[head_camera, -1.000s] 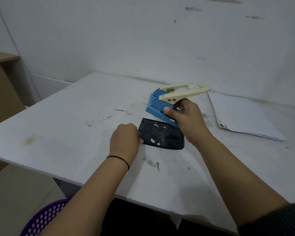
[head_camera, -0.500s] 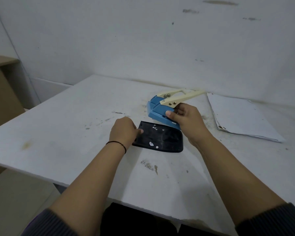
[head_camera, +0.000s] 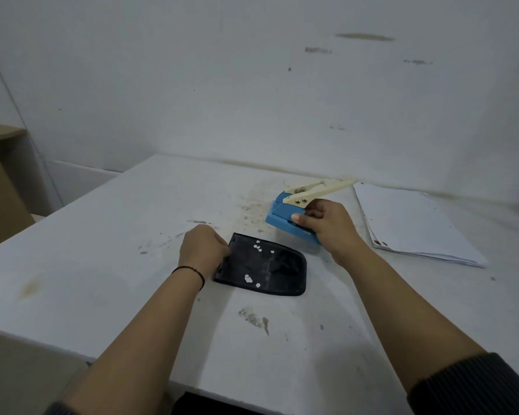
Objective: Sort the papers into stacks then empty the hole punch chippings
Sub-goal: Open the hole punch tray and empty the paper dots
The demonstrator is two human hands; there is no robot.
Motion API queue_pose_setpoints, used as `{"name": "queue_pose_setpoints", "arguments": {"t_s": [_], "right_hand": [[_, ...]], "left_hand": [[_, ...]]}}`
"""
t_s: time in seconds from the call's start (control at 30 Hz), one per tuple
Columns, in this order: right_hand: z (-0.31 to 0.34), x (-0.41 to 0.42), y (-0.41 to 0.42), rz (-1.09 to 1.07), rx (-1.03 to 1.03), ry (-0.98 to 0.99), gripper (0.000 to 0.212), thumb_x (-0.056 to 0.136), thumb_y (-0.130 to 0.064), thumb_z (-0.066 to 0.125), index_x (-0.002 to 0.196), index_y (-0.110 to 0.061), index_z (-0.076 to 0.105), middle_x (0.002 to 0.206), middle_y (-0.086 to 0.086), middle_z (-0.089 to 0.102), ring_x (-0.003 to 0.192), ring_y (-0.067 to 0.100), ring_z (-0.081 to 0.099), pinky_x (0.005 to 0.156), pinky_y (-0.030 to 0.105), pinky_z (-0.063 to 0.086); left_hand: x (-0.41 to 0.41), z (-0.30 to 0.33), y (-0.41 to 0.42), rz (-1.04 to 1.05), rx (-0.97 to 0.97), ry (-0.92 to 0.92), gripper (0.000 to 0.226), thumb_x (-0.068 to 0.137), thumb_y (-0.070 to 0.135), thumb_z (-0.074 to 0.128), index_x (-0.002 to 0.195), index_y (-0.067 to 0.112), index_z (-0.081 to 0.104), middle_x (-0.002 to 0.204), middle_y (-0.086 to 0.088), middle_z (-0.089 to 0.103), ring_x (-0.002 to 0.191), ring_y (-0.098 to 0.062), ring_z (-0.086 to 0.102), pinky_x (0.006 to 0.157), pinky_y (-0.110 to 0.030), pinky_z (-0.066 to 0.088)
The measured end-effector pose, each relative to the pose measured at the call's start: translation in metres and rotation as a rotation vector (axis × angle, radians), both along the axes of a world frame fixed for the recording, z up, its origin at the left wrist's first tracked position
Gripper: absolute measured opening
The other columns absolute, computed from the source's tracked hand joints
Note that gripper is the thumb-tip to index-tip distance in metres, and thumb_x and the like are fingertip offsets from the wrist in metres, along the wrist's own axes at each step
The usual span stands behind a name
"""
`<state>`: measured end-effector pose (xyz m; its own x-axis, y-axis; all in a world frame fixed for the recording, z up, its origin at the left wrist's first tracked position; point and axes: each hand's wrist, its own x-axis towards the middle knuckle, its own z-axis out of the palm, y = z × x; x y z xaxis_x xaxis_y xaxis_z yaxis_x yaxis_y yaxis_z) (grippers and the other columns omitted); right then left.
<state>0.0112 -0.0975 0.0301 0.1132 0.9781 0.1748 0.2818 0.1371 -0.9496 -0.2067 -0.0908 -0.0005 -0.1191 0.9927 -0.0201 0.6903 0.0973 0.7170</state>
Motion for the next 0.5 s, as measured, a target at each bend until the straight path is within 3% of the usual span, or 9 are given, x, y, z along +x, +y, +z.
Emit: {"name": "queue_pose_setpoints", "arguments": {"t_s": [0.1,0.23,0.37,0.5], "right_hand": [[-0.001,0.001,0.001,-0.009,-0.007,-0.004,0.016,0.078,-0.011,0.073,0.091,-0.009,0.064,0.086,0.002,0.068,0.075,0.009,0.063,0.058,0.008,0.047],[-0.002,0.005,0.000,-0.028,-0.010,-0.028,0.013,0.078,-0.011,0.073,0.078,-0.017,0.061,0.079,-0.002,0.066,0.070,0.005,0.060,0.051,0.003,0.043],[-0.002,0.008,0.001,-0.038,-0.026,-0.051,0.011,0.078,-0.012,0.073,0.082,-0.009,0.063,0.083,0.004,0.067,0.073,0.012,0.061,0.056,0.008,0.047],[0.003,0.008,0.003,-0.038,-0.037,-0.063,0.015,0.078,-0.013,0.074,0.083,-0.003,0.063,0.087,0.011,0.067,0.075,0.015,0.061,0.063,0.018,0.048]], "left_hand": [[-0.006,-0.001,0.004,-0.026,-0.070,-0.158,0.033,0.071,-0.002,0.060,0.051,0.014,0.039,0.061,-0.014,0.039,0.057,-0.021,0.040,0.062,-0.030,0.039],[-0.016,0.000,0.003,-0.146,-0.141,-0.321,0.007,0.078,-0.004,0.061,0.075,0.001,0.066,0.075,-0.014,0.059,0.066,-0.024,0.056,0.062,-0.026,0.053],[-0.024,0.005,-0.003,-0.209,-0.133,-0.489,0.015,0.081,-0.005,0.059,0.088,0.000,0.071,0.086,-0.014,0.069,0.074,-0.020,0.064,0.062,-0.021,0.055],[-0.030,0.011,-0.011,-0.283,-0.048,-0.567,0.020,0.081,-0.003,0.063,0.096,0.006,0.072,0.096,-0.008,0.073,0.088,-0.020,0.069,0.076,-0.024,0.057]]}}
